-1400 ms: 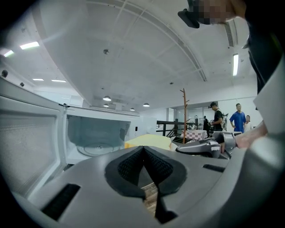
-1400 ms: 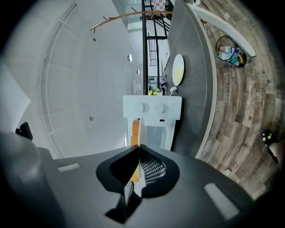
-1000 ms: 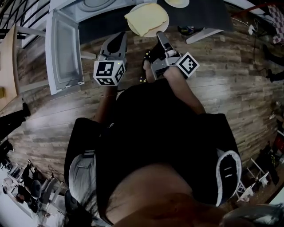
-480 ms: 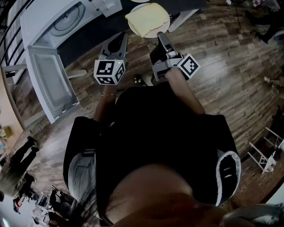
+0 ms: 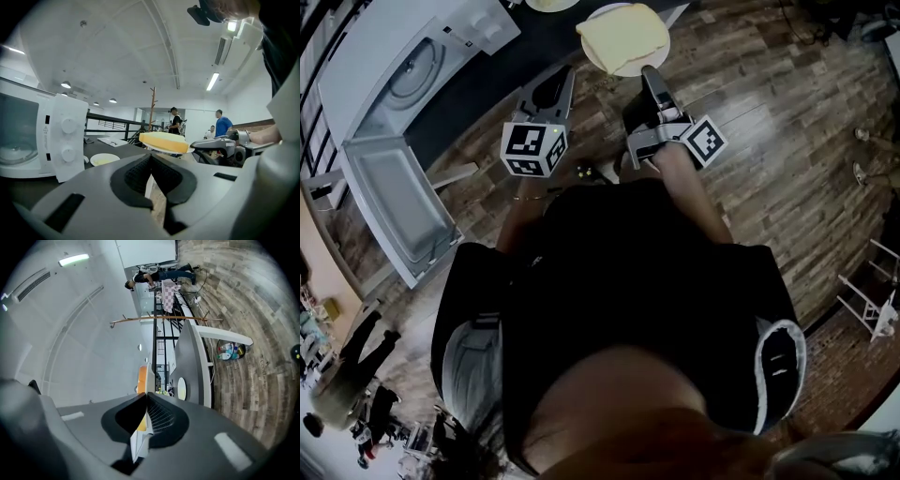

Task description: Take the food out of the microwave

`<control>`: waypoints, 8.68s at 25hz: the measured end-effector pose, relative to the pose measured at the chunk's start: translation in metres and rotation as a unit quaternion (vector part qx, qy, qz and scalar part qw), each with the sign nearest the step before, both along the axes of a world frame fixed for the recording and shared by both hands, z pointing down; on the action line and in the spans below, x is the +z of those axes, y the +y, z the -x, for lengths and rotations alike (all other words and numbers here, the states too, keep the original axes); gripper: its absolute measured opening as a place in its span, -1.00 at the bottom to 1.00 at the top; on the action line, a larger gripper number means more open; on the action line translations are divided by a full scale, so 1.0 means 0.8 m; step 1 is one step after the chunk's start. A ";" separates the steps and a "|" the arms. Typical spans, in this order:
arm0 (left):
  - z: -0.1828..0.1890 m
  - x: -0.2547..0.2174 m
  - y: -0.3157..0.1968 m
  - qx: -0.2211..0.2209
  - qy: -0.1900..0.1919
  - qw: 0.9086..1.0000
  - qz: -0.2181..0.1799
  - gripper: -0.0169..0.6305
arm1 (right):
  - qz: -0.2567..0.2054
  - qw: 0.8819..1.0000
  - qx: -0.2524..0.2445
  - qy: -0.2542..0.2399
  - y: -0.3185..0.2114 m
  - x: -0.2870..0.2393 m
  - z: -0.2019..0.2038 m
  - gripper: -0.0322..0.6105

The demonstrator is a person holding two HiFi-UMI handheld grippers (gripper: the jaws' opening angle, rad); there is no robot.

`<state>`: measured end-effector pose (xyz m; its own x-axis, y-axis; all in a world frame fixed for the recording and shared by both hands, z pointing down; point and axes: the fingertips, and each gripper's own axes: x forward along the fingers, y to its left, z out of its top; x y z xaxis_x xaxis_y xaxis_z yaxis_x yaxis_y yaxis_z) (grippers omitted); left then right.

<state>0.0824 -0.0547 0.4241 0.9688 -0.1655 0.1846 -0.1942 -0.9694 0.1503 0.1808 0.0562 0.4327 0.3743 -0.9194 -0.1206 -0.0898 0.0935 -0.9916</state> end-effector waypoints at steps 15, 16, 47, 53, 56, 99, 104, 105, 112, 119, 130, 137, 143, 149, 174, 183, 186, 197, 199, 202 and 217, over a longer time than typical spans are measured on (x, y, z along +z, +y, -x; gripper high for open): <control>-0.072 0.000 0.013 0.014 -0.008 1.000 0.001 -0.92 | -0.009 1.000 0.000 -0.008 0.007 -0.001 -0.061 -0.89; -0.079 0.000 0.014 0.013 -0.008 1.000 0.001 -0.92 | -0.011 1.000 -0.001 -0.008 0.007 -0.002 -0.069 -0.89; -0.207 0.003 0.007 -0.050 -0.032 0.998 -0.009 -0.92 | -0.025 0.996 -0.084 -0.014 -0.018 0.005 -0.206 -0.89; -0.208 0.003 -0.002 -0.064 -0.033 0.997 -0.009 -0.92 | -0.029 0.996 -0.084 -0.022 -0.022 0.010 -0.212 -0.89; -0.209 0.001 -0.008 -0.071 -0.026 0.997 -0.007 -0.92 | -0.030 0.996 -0.082 -0.018 -0.023 0.010 -0.214 -0.89; -0.275 0.043 -0.114 -0.066 -0.056 0.996 0.026 -0.92 | -0.001 0.995 -0.092 -0.028 -0.150 0.039 -0.300 -0.88; -0.279 0.051 -0.131 -0.070 -0.061 0.995 0.031 -0.92 | 0.009 0.995 -0.098 -0.028 -0.168 0.051 -0.306 -0.88; -0.280 0.054 -0.132 -0.071 -0.062 0.995 0.032 -0.92 | 0.012 0.995 -0.100 -0.028 -0.170 0.053 -0.307 -0.88; -0.290 0.065 -0.145 -0.070 -0.068 0.994 0.040 -0.92 | 0.025 0.994 -0.105 -0.033 -0.186 0.068 -0.315 -0.88; -0.297 0.071 -0.167 -0.064 -0.062 0.995 0.049 -0.92 | 0.034 0.993 -0.113 -0.022 -0.206 0.073 -0.318 -0.88; -0.308 0.074 -0.171 -0.083 -0.066 0.993 0.051 -0.92 | 0.043 0.989 -0.140 -0.030 -0.210 0.090 -0.329 -0.88; -0.313 0.063 -0.166 -0.128 -0.056 0.989 0.058 -0.92 | 0.055 0.980 -0.190 -0.031 -0.221 0.094 -0.337 -0.88; -0.304 0.065 -0.173 -0.156 -0.062 0.984 0.058 -0.92 | 0.067 0.975 -0.210 -0.036 -0.230 0.106 -0.338 -0.88; -0.298 0.072 -0.181 -0.172 -0.063 0.981 0.062 -0.92 | 0.078 0.970 -0.225 -0.040 -0.240 0.122 -0.333 -0.88; -0.274 0.081 -0.198 -0.195 -0.065 0.976 0.076 -0.92 | 0.125 0.962 -0.240 -0.046 -0.266 0.161 -0.326 -0.87; -0.272 0.080 -0.202 -0.199 -0.064 0.975 0.074 -0.92 | 0.146 0.959 -0.236 -0.054 -0.271 0.170 -0.326 -0.88; -0.272 0.081 -0.203 -0.200 -0.067 0.975 0.073 -0.92 | 0.159 0.957 -0.234 -0.059 -0.273 0.175 -0.327 -0.88; -0.272 0.082 -0.212 -0.206 -0.064 0.974 0.076 -0.92 | 0.175 0.954 -0.230 -0.077 -0.281 0.177 -0.327 -0.88; -0.272 0.081 -0.214 -0.207 -0.064 0.973 0.075 -0.92 | 0.174 0.953 -0.235 -0.076 -0.285 0.173 -0.325 -0.87; -0.274 0.080 -0.215 -0.206 -0.064 0.973 0.077 -0.92 | 0.182 0.951 -0.238 -0.075 -0.287 0.172 -0.323 -0.86; -0.276 0.078 -0.219 -0.202 -0.062 0.974 0.081 -0.92 | 0.239 0.927 -0.285 0.049 -0.289 0.160 -0.315 -0.66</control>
